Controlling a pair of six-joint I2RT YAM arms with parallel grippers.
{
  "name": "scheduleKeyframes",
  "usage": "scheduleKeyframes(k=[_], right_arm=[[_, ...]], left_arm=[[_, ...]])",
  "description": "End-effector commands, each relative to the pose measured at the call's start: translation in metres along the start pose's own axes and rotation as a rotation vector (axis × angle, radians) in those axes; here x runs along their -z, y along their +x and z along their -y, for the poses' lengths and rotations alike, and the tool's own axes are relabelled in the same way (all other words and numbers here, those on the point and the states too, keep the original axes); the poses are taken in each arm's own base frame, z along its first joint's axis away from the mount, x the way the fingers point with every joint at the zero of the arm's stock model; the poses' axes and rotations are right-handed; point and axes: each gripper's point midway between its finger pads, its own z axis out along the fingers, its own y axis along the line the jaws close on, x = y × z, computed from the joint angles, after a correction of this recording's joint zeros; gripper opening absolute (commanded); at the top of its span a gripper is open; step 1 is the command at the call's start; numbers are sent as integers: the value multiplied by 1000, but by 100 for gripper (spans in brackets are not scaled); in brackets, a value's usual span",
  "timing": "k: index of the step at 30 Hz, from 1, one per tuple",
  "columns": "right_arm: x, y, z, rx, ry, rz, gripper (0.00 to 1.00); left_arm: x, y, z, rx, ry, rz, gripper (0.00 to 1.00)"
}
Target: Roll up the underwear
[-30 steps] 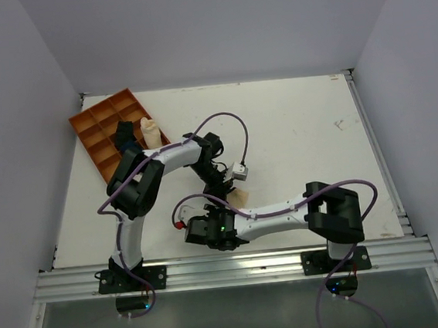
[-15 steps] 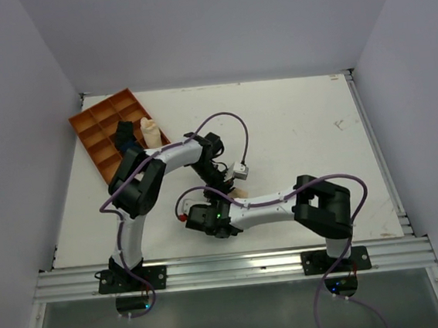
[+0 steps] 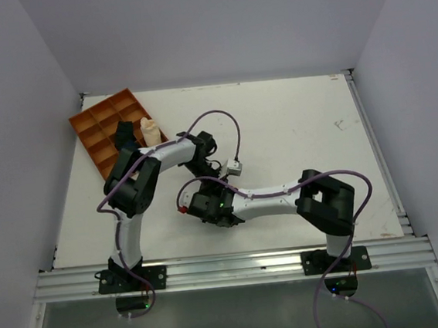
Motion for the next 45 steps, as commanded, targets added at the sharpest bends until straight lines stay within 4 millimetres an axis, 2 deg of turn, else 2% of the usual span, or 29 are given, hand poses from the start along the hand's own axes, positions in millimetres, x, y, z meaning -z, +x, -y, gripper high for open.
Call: scheduleKeyframes(k=[1,3,8,12,14,15,17,18,19,20,21,25,28,29,31,32,34,35,36,37,38,40,41,44,45], right_arm=[[-21,11,-34,-39,-171,-49,31],[-23,10,-35,-49,-186,-57,30],[-29,14,-37,-58,-197,-87,28],[-35,17,-41,-86,-231,-96,28],[-39,20,-44,-95,-249,-106,28],[-41,23,-45,-94,-252,-114,28],[-43,25,-48,-126,-257,-130,28],[-44,24,-48,-130,-256,-130,28],[-44,25,-49,-133,-264,-135,28],[-43,24,-48,-139,-268,-131,28],[-42,25,-48,-143,-275,-130,27],[-36,18,-46,-196,-322,-80,28],[-29,16,-47,-232,-373,-46,28],[-28,16,-46,-243,-384,-38,28],[-23,14,-48,-272,-431,-14,28],[-23,15,-46,-293,-441,-14,28],[-21,16,-47,-314,-473,-4,28],[-22,21,-47,-325,-484,-7,28],[-20,18,-49,-332,-509,13,28],[-18,17,-48,-343,-523,22,28],[-18,19,-50,-350,-540,22,28],[-17,17,-49,-377,-578,40,28],[-15,15,-51,-382,-601,49,28],[-11,10,-51,-421,-676,76,28],[-12,8,-50,-432,-684,81,28]], left_arm=[[29,4,-17,-7,-112,38,34],[40,2,-25,9,-157,69,33],[48,-7,-19,-12,-152,130,41],[52,-7,-15,-1,-155,159,41],[55,0,-16,31,-189,162,41],[65,-3,-21,36,-233,190,40],[73,4,-27,78,-289,199,40],[88,2,-36,110,-359,234,40],[93,11,-39,143,-397,230,39],[100,9,-44,162,-428,256,39],[111,8,-43,162,-455,282,39],[131,4,-41,170,-524,362,39],[154,1,-44,192,-626,413,39],[169,-7,-42,180,-674,451,39],[186,-3,-45,210,-776,471,39],[205,-11,-40,201,-846,518,40],[222,-5,-39,216,-953,522,40],[244,-15,-31,188,-1031,577,39],[248,-14,-26,179,-1063,590,40],[258,-21,-22,148,-1101,622,40],[272,-31,-8,101,-1142,657,39],[287,-39,3,95,-1192,721,39],[300,-51,15,61,-1217,777,38],[306,-85,44,-78,-1137,876,42],[292,-95,56,-138,-1031,877,42]])
